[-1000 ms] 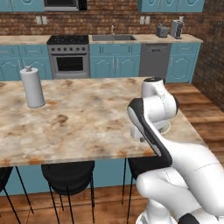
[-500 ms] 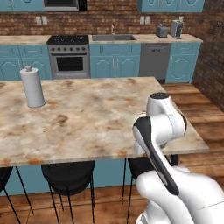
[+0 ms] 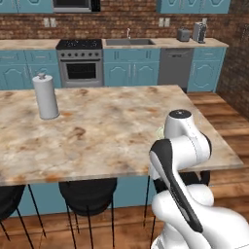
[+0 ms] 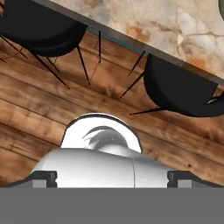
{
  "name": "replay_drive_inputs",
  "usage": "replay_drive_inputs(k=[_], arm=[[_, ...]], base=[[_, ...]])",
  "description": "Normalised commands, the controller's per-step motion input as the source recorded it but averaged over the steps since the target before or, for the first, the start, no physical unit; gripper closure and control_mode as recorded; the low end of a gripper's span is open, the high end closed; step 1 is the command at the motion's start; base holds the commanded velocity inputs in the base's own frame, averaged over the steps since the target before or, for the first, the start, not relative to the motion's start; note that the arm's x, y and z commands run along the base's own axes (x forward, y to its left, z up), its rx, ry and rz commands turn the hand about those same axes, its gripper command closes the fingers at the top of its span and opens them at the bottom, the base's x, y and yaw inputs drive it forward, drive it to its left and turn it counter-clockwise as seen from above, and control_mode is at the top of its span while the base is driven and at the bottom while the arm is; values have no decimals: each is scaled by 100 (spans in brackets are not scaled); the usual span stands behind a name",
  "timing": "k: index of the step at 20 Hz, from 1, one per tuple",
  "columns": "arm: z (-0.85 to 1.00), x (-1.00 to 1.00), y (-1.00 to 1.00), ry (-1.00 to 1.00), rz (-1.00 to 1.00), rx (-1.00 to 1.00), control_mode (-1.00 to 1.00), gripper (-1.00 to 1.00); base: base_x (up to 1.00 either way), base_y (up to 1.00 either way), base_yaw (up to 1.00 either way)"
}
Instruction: Open the fridge, grab two sodas, and place both sodas inside the bowl with ice on the dining counter.
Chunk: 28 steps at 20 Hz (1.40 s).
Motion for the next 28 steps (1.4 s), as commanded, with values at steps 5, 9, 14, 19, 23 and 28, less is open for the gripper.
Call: replay_drive_inputs(k=[5, 9, 14, 19, 23, 28], arm=[[0, 0, 0, 0, 0, 0, 100, -100], [0, 0, 0, 0, 0, 0, 100, -100], [0, 0, 0, 0, 0, 0, 100, -100], [0, 0, 0, 0, 0, 0, 100, -100], [0, 0, 0, 0, 0, 0, 100, -100], [0, 0, 0, 0, 0, 0, 100, -100]], base=[[9, 100, -5], [9, 100, -15], [2, 100, -18], [0, 100, -16], [-15, 100, -8], [-11, 100, -4]])
